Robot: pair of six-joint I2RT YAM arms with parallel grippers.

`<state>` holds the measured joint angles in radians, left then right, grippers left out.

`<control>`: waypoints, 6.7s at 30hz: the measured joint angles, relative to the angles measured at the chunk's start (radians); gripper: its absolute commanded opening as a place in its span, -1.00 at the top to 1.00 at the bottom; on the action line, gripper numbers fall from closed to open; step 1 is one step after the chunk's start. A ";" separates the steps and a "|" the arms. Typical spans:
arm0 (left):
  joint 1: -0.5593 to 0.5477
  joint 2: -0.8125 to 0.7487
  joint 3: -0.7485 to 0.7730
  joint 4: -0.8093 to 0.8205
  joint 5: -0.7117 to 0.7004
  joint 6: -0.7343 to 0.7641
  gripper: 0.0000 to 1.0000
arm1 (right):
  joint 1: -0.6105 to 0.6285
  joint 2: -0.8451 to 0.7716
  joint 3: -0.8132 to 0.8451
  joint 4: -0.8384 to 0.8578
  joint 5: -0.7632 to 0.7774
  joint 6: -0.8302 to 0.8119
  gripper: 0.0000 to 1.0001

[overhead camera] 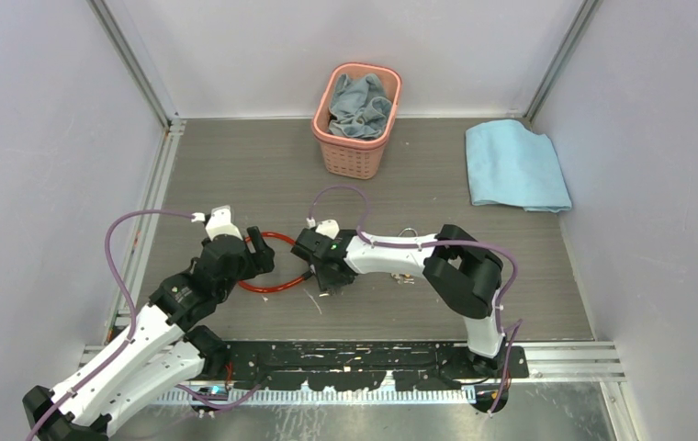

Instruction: Unlock with the key

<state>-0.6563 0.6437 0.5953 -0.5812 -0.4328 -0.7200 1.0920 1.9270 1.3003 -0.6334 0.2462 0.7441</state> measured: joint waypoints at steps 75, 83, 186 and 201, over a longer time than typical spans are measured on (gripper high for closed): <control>0.000 -0.006 -0.002 -0.037 0.348 -0.036 -0.25 | 0.000 -0.335 -0.409 0.263 0.045 -0.092 0.98; 0.000 -0.006 -0.002 -0.037 0.349 -0.036 -0.24 | 0.000 -0.344 -0.420 0.275 0.045 -0.092 0.97; -0.011 0.349 0.106 0.324 0.759 -0.315 0.63 | 0.013 -0.771 -0.522 0.534 -0.195 -0.372 0.97; -0.018 0.359 0.106 0.354 0.767 -0.318 0.85 | 0.015 -0.776 -0.522 0.534 -0.182 -0.372 0.97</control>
<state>-0.6746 1.0023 0.7013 -0.2272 0.3344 -1.0378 1.1072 1.1511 0.7784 -0.0990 0.0647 0.3717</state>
